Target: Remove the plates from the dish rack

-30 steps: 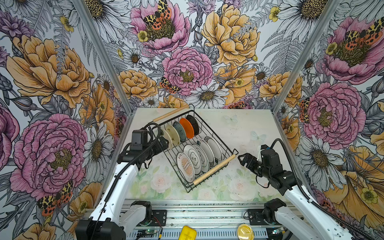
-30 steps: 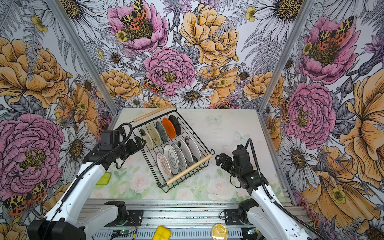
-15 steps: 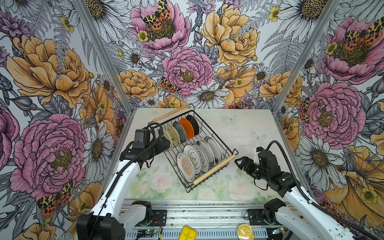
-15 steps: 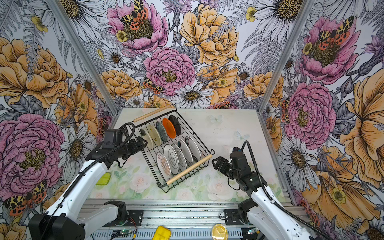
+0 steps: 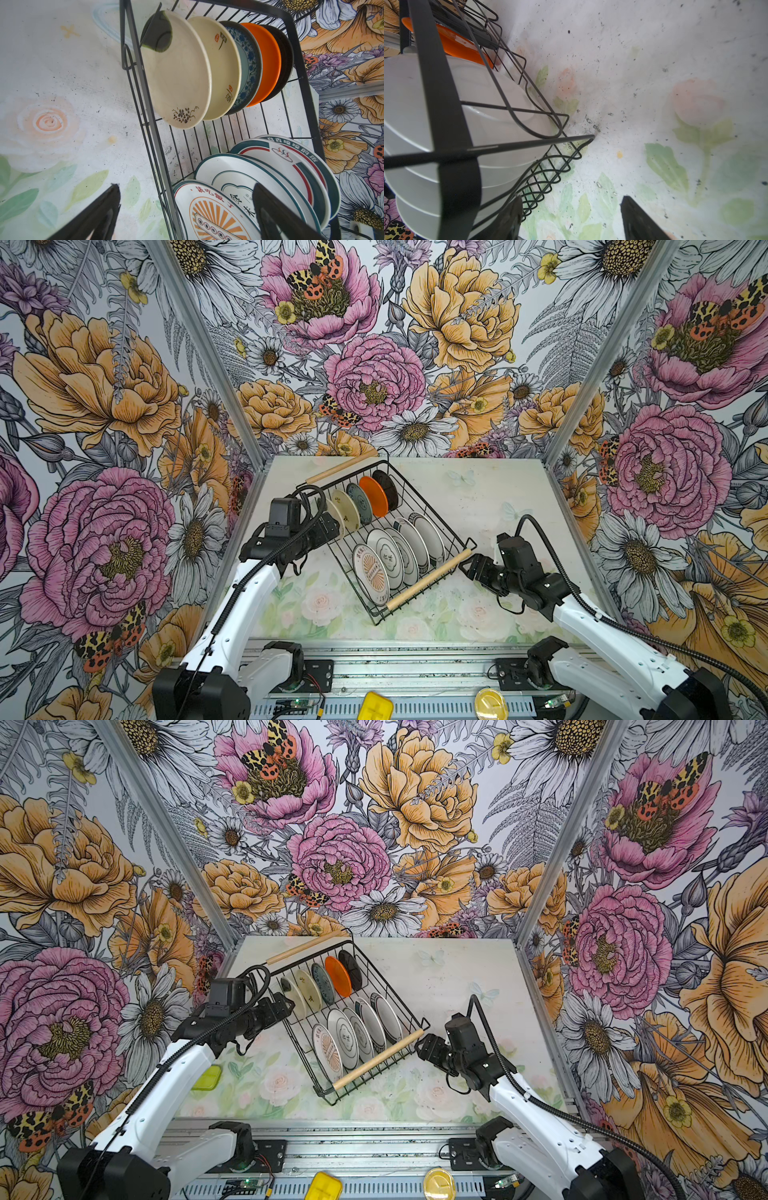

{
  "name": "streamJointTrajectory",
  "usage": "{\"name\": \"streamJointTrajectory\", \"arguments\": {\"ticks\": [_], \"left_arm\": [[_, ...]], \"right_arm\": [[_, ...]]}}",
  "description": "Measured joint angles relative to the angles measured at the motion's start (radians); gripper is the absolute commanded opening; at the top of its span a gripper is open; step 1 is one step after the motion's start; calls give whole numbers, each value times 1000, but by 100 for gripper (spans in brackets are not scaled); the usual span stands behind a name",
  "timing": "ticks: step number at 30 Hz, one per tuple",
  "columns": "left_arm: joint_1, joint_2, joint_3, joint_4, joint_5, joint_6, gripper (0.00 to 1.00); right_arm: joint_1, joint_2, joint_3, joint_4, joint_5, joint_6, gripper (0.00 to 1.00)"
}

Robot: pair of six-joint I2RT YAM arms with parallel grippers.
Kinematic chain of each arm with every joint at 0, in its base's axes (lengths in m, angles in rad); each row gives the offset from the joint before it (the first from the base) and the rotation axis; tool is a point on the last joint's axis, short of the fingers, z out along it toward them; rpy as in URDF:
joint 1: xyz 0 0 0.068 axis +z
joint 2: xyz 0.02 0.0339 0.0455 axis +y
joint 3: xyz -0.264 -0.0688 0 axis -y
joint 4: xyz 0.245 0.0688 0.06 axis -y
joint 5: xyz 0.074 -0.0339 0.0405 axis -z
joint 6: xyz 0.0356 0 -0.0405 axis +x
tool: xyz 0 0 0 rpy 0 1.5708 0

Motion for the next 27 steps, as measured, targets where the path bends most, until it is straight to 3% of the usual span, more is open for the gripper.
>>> {"name": "streamJointTrajectory", "arguments": {"ticks": [13, 18, 27], "left_arm": [[63, 4, 0, 0, -6, 1, 99], [94, 21, 0, 0, -6, 1, 99], [143, 30, 0, -2, -6, 5, 99]], "right_arm": [[-2, 287, 202, -7, -3, -113, 76], [-14, 443, 349, -17, -12, -179, 76], [-53, 791, 680, -2, -147, -309, 76]]}}
